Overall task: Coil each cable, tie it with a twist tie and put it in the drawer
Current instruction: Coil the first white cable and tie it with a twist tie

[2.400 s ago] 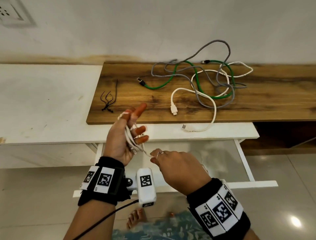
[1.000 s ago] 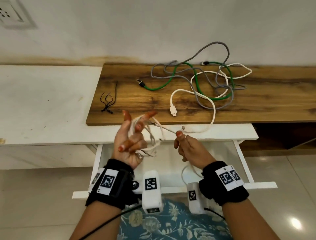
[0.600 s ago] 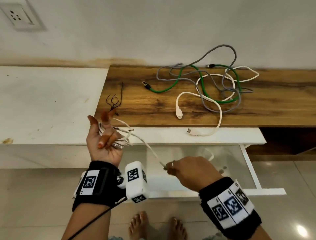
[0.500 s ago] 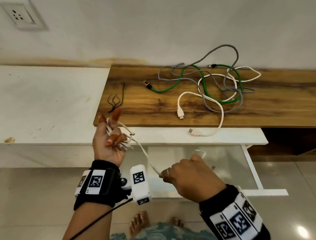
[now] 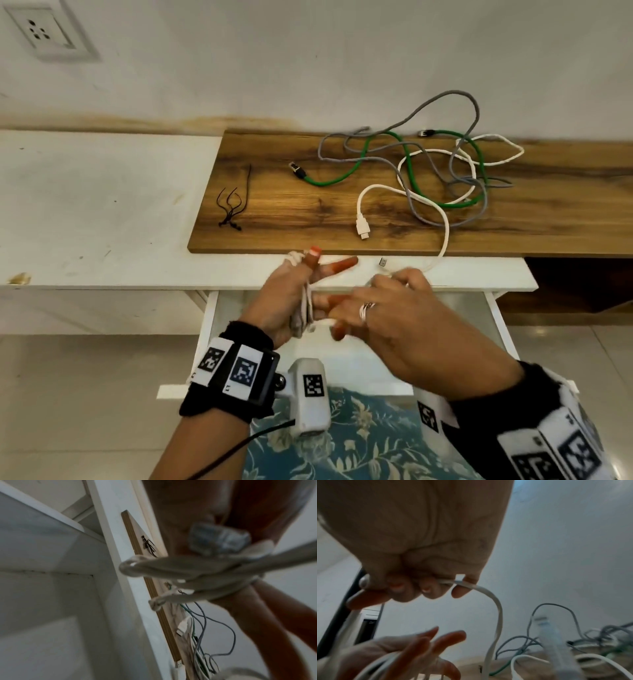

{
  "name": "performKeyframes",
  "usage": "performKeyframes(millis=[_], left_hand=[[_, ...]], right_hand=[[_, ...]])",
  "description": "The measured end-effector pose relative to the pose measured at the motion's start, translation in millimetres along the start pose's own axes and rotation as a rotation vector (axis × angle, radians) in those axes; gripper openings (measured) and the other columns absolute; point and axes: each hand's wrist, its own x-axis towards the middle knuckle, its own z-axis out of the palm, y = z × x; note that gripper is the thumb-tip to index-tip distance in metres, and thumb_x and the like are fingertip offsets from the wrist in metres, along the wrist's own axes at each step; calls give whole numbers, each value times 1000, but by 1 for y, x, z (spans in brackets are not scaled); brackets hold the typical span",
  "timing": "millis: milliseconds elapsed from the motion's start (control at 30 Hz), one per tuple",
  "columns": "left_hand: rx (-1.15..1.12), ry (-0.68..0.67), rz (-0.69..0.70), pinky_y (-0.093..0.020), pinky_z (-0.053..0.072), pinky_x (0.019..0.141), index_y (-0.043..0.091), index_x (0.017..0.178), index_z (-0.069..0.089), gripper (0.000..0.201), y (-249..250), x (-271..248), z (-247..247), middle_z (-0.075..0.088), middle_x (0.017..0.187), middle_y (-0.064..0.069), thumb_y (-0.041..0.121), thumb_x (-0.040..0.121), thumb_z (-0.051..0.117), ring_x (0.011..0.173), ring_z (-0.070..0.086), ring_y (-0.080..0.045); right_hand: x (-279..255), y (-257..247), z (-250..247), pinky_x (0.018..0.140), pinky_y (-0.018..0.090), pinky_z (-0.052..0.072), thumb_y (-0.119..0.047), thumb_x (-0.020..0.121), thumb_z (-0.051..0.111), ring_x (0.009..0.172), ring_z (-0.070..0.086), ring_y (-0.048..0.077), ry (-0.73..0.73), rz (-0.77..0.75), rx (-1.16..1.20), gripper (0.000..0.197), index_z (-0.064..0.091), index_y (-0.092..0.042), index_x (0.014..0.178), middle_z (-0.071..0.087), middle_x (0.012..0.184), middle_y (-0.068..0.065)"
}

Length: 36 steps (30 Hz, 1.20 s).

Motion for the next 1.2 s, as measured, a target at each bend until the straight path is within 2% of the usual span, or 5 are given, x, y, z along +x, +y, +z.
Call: performKeyframes(millis=[367,500,667,900,1200], left_hand=[[113,-261,-274,-10,12,29,-8,108,53,84,-10,5,5,57,42,-4,68,83,27,20,24,-1],[-265,-475,-228,-12,26,27,-6,121,46,71,-6,4,-3,67,59,-7,58,90,43,28,48,-4],[-681,-601,-18,-21,34,41,-10,144,10,79,1,11,-24,68,95,-23,51,98,33,42,44,-9],[-709,-65,420,-10,30,27,-3,116,49,54,19,4,-52,75,93,-6,42,85,55,26,44,-6],[-202,277,297,-15,51,47,13,118,48,33,14,3,-29,73,79,11,39,97,43,42,54,1]], right_hand=[[6,58,54,60,20,46,-55,76,58,66,58,7,502,589,558,31,61,-24,77,61,67,-12],[5,58,77,59,18,40,-53,88,51,64,53,7,383,621,654,38,57,-18,75,60,67,-2],[4,45,85,58,29,49,-39,99,36,58,48,9,-203,747,827,28,57,-22,94,48,67,1],[2,7,77,93,37,36,-40,102,23,87,64,26,-261,299,-20,36,44,-18,121,70,97,4],[9,-14,44,53,27,39,-32,89,36,61,56,14,-19,63,-104,27,62,-31,97,56,68,-10]])
